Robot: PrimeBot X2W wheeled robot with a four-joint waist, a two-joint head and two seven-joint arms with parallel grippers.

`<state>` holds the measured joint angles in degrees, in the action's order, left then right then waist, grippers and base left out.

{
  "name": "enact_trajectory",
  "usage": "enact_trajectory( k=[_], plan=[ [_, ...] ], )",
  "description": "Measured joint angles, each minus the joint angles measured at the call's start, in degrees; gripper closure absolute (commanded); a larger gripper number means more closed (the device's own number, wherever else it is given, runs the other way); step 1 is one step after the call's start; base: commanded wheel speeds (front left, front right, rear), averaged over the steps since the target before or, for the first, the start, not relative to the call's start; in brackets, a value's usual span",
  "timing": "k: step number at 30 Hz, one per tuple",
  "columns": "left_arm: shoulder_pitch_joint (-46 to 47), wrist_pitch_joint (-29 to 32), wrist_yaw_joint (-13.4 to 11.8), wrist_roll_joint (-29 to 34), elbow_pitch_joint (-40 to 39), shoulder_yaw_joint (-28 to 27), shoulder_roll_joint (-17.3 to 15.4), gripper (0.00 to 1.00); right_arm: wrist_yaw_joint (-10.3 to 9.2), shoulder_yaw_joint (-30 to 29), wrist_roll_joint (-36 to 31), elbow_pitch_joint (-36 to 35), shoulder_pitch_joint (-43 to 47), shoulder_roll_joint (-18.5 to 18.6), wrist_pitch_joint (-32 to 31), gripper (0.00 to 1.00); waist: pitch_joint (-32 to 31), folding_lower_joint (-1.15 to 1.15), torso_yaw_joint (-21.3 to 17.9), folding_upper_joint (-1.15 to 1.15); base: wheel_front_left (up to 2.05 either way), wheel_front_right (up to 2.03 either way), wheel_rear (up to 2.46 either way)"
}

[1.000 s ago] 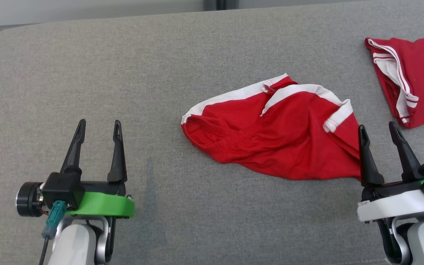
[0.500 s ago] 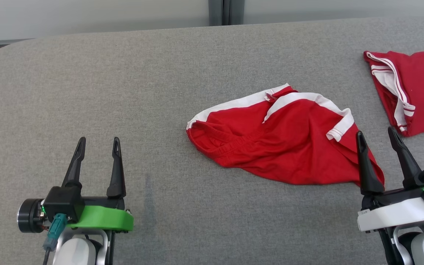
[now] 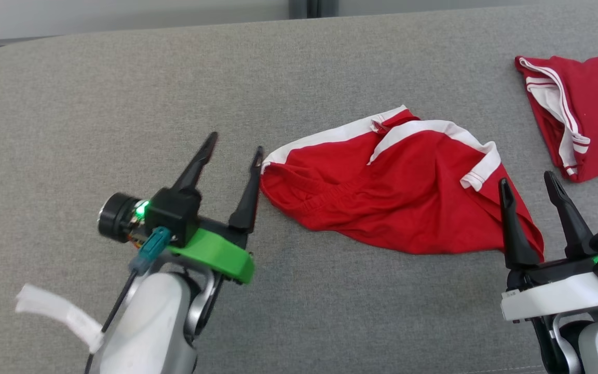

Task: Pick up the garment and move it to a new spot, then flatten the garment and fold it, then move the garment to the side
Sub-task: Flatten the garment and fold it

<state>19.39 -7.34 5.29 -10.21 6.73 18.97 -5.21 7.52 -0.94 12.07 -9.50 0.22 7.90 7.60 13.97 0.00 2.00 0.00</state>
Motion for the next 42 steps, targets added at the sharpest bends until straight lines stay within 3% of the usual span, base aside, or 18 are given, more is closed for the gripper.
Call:
enact_trajectory(
  k=[9, 17, 18, 19, 24, 28, 36, 42],
  plan=[
    [12.7, 14.7, 2.1, -10.0, 12.5, 14.9, 2.0, 0.0, 0.0, 2.0, 0.1, 1.1, -2.4, -0.7, 0.8, 0.0, 3.5, 0.0, -3.5, 0.0, 0.0, 0.0, 0.0],
    [19.6, 17.3, 2.1, -17.7, 25.6, 22.2, 1.0, 0.01, 0.0, 2.6, 0.9, 3.3, -4.0, -0.9, 2.2, 0.0, 6.0, 0.0, -7.1, 0.0, 0.0, 0.0, 0.0],
    [20.0, 17.4, 2.1, -18.4, 26.7, 22.4, 0.9, 0.62, 0.0, 2.5, 0.9, 3.5, -4.0, -0.9, 2.4, 0.0, 6.2, 0.0, -7.4, 0.0, 0.0, 0.0, 0.0],
    [20.4, 17.4, 2.1, -19.4, 27.6, 22.7, 0.9, 1.0, 0.0, 2.5, 0.9, 3.7, -4.0, -1.0, 2.4, 0.0, 6.4, 0.0, -7.7, 0.0, 0.0, 0.0, 0.0],
    [21.4, 15.6, 2.1, -22.0, 29.8, 24.4, 0.3, 1.0, 0.0, 1.9, 0.9, 4.2, -4.0, -1.2, 2.9, 0.0, 6.2, 0.0, -7.7, 0.0, 0.0, 0.0, 0.0],
    [21.9, 11.4, 1.7, -20.7, 29.9, 25.0, -1.0, 1.0, 0.0, 1.5, 1.0, 4.3, -4.0, -1.2, 2.9, 0.0, 5.6, 0.0, -6.7, 0.0, 0.0, 0.0, 0.0],
    [19.3, 1.9, -6.9, -15.1, 22.0, 24.1, -5.4, 1.0, 0.0, 0.5, 1.3, 4.4, -2.9, -1.4, 2.4, 0.0, 4.0, 0.0, -3.9, 0.0, 0.0, 0.0, 0.0],
    [7.0, 4.3, -11.3, -15.0, 12.9, 25.6, -10.0, 1.0, 0.0, -0.2, 1.1, 3.1, -2.3, -1.6, 1.4, 0.0, 3.0, 0.0, -1.4, 0.0, 0.0, 0.0, 0.0]
  ],
)
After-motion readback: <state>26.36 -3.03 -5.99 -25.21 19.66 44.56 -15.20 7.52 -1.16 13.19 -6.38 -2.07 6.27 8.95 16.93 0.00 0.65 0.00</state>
